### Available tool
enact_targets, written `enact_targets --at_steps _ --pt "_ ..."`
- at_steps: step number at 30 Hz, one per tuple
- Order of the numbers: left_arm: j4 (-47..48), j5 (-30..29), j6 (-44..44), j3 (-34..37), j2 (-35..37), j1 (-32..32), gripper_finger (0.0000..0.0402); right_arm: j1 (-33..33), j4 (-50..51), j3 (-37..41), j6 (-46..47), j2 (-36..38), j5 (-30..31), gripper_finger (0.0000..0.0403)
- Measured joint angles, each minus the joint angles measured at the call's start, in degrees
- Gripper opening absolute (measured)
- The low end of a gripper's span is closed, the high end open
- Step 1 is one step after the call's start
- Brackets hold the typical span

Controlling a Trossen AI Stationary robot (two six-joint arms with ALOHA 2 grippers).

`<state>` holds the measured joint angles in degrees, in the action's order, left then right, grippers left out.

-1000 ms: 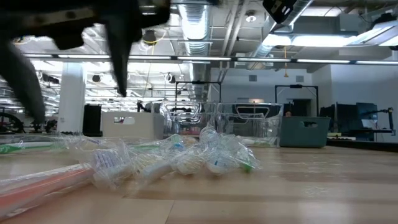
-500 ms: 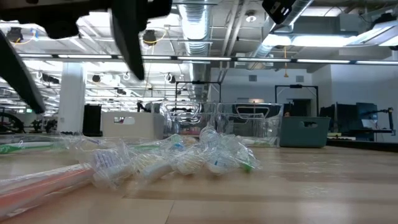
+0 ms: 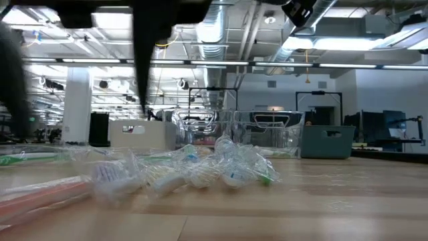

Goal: Pick & Place Toothbrushes
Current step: Put the orange toothbrush into the left transparent bin

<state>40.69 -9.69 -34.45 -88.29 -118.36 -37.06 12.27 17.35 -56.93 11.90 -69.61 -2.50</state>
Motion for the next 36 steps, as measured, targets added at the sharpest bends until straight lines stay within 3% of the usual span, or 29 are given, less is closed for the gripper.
enact_targets --at_steps 14,36 --pt "-1.18 -0.01 -4.11 0.13 -0.07 -0.04 0.0264 -0.07 0.18 0.02 -0.94 -0.17 0.0 0.0064" --pt "-7.1 12.82 -10.68 5.46 -0.23 2.06 0.0235 -1.25 0.06 0.02 -1.97 -0.12 0.0 0.0063"
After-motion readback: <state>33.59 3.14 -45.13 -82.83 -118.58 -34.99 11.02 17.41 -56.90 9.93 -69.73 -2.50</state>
